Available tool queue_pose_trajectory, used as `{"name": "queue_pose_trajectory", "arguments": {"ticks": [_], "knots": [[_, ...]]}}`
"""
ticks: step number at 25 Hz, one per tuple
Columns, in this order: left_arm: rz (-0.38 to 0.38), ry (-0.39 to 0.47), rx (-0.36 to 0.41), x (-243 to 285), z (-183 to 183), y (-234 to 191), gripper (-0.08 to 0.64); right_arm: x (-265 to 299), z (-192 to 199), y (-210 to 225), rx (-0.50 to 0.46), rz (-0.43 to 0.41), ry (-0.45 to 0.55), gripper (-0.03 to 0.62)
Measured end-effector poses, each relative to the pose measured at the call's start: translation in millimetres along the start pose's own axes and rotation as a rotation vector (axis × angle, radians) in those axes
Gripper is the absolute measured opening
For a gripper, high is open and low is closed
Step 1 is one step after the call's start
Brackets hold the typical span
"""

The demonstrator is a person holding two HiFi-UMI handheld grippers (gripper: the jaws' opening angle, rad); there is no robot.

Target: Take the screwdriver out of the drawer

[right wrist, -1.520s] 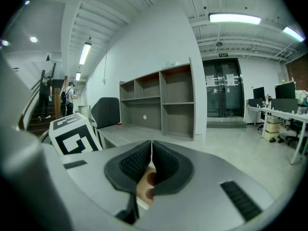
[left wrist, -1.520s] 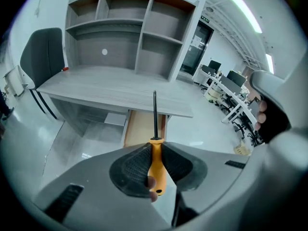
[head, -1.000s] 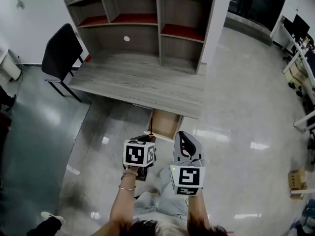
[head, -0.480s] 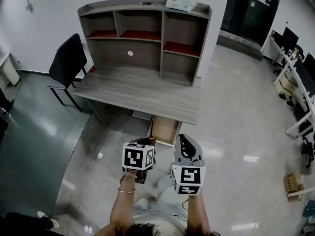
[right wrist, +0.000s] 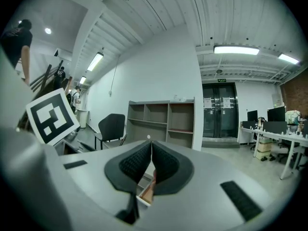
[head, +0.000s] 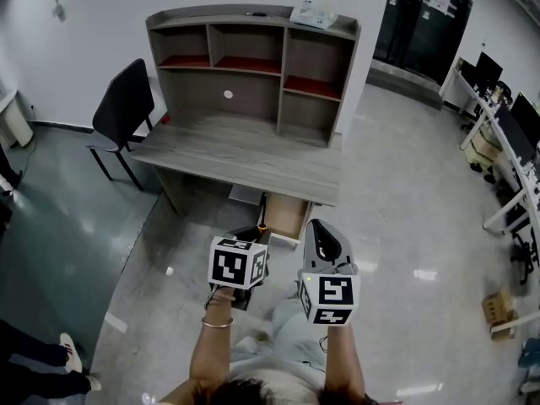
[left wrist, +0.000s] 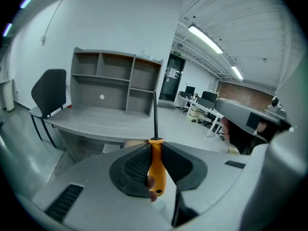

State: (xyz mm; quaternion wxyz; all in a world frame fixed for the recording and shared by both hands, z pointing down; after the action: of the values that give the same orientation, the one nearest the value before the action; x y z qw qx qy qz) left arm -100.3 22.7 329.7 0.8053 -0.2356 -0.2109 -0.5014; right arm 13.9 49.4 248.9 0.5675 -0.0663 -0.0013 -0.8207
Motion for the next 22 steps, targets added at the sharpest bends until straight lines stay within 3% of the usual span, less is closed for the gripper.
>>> {"name": "queue_pose_trajectory", "arguments": {"ticks": [11,22], "knots": [[-0.003,0.124,0.062,-33.8,-31.2,19.0,0.078,-10.5,-18.9,6.1,-0.070,0.000,0.016,0.026],[-0.053,0.228,0.064,-55.5,-44.7,58.9,0.078,-34.3,-29.0,16.1,-0.120,-0.109,0.017,0.028]]}}
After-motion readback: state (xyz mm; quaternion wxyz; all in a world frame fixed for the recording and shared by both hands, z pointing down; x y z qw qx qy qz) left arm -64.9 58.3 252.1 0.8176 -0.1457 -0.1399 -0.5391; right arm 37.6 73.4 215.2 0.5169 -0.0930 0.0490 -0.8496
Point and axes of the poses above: the fingertips, and each gripper's own axes: x forward along the fingers, y to its right, z out of its underside, the point moved 2 cm from there along -x, backward along the fingers, and after that the axes turned 5 degrees about -z, right-handed, at the moved point
